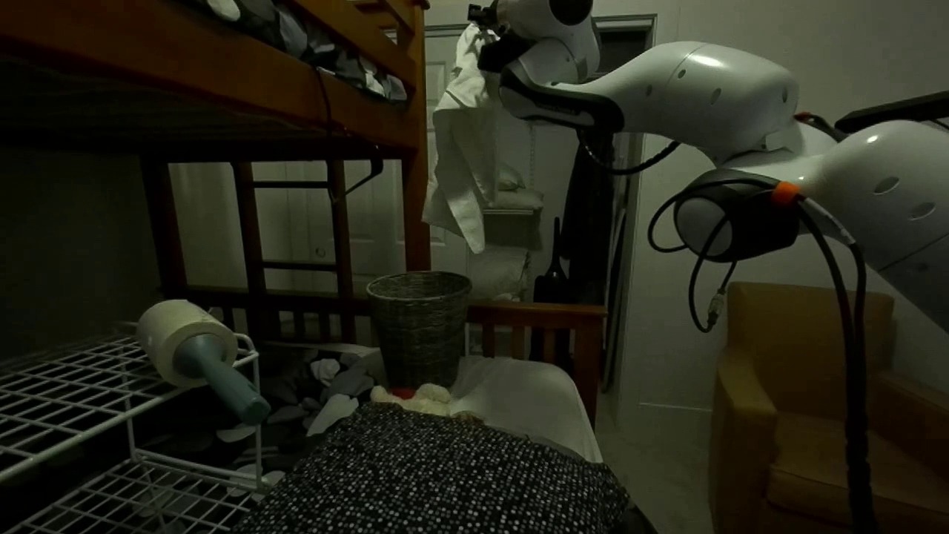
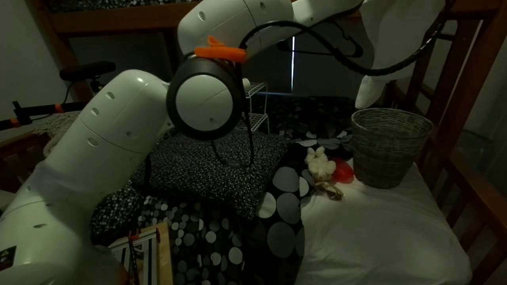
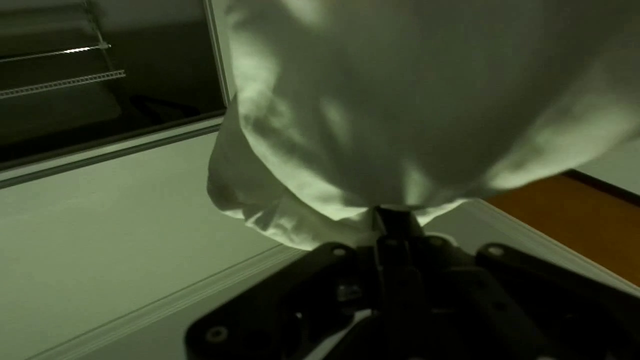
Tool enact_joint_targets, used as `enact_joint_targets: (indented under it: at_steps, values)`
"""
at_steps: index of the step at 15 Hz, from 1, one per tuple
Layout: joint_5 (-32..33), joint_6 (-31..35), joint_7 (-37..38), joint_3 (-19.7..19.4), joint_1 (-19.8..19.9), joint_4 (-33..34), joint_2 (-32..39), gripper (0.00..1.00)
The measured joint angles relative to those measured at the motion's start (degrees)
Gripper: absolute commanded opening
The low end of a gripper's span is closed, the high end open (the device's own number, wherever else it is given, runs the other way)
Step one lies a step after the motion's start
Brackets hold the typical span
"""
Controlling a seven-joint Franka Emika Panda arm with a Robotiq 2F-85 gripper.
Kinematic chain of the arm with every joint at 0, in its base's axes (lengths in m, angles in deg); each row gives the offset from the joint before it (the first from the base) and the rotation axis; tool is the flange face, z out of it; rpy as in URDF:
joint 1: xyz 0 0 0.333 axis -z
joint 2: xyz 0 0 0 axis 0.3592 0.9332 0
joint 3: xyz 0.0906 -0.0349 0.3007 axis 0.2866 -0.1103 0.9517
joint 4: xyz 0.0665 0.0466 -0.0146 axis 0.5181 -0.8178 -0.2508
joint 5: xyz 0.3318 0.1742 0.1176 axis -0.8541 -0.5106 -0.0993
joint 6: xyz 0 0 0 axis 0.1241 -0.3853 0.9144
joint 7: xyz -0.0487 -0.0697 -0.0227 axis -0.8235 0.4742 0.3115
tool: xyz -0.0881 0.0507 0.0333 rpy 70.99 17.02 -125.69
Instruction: Put the white beddings into the basket
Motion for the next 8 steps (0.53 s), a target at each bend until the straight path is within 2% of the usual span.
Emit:
enact_joint_targets:
  at_steps: [4, 6, 8]
  values:
    - [0.0, 0.37, 2.11, -1.25, -0.36, -0.11, 0.37, 0.01]
    - [0.37, 2.05, 8.19, -5.71, -0.74, -0.19, 1.7, 0.01]
    - [-0.38, 5.9, 16.76, -13.33, -0.78, -0.33, 3.39, 0.01]
